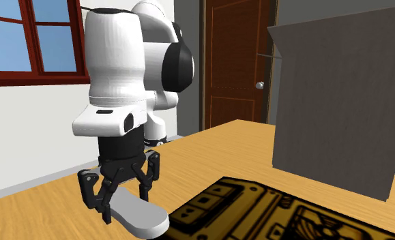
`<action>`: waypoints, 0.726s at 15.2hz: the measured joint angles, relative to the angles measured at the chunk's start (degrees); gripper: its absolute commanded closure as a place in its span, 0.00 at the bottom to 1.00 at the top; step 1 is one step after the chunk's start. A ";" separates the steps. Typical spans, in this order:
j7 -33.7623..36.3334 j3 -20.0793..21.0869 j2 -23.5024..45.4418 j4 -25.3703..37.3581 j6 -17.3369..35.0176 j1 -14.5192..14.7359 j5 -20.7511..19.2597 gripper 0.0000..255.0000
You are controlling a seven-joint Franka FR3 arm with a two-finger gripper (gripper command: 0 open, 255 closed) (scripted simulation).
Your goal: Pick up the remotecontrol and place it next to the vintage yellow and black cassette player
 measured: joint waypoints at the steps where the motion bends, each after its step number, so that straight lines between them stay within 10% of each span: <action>1: 0.03 -0.01 -0.03 -0.04 0.05 0.02 -0.02 1.00; 3: 0.04 -0.01 0.04 0.03 0.01 0.02 0.00 1.00; 4: 0.03 -0.01 -0.03 -0.06 0.11 0.03 -0.01 0.00; 11: 0.21 -0.03 -0.37 -0.03 -0.61 0.18 -0.22 0.00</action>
